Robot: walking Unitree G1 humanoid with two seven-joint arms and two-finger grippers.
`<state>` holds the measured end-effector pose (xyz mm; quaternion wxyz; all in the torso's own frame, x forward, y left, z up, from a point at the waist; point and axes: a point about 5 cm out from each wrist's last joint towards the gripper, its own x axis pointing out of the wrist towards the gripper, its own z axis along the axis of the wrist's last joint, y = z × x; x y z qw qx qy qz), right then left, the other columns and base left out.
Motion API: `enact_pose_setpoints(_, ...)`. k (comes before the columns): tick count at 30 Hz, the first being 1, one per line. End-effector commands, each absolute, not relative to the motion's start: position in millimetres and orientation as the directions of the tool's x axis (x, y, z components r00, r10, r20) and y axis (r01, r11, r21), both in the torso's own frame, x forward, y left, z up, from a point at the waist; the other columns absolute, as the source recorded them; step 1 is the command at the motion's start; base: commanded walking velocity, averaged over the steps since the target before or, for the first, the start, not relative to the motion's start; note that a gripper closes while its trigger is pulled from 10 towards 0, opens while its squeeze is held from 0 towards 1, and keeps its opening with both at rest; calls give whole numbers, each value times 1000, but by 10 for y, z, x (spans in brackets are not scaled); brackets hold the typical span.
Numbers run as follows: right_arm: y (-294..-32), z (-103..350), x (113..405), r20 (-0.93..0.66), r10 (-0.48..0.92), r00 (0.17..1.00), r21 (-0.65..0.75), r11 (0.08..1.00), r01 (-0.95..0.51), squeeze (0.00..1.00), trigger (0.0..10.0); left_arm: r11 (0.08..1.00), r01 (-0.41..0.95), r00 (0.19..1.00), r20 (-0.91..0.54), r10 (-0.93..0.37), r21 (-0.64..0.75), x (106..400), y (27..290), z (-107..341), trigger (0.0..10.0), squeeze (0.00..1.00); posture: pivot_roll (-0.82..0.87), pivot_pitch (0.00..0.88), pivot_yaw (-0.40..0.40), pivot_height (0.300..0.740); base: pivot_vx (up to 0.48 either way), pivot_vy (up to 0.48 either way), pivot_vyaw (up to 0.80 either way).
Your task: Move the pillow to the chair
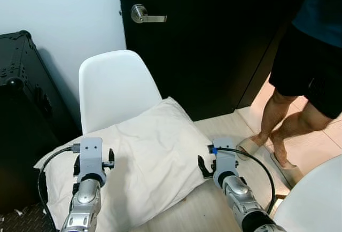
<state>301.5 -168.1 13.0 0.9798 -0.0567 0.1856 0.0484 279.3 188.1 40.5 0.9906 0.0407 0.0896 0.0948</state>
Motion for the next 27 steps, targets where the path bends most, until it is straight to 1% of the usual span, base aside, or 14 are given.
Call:
enact_pose_setpoints(1,-1688,99,2982,-375,68,924,-92,990,-110,0,10000,978,-182,961,-192,200,106,2753,1875,342,10000,0,69,104,-53,740,0,-480,0)
enact_pose_setpoints(2,-1688,99,2982,-375,68,924,-92,990,-110,0,10000,978,-182,961,-192,200,106,2753,1875,342,10000,0,69,104,-53,740,0,-480,0)
enact_pose_setpoints(5,-1690,94,2976,-376,68,924,-93,990,-111,0,10000,975,-208,956,-194,218,71,2741,1889,333,10000,0,68,102,-54,740,0,0,0)
enact_pose_setpoints(24,-1706,102,2980,-373,69,925,-100,988,-114,0,10000,974,-220,956,-185,228,59,2725,1911,343,10000,0,69,113,-58,740,0,0,0)
enact_pose_setpoints(27,-1704,101,2980,-374,69,925,-101,988,-114,0,10000,974,-221,953,-203,226,48,2718,1914,324,10000,0,69,114,-58,740,0,480,0)
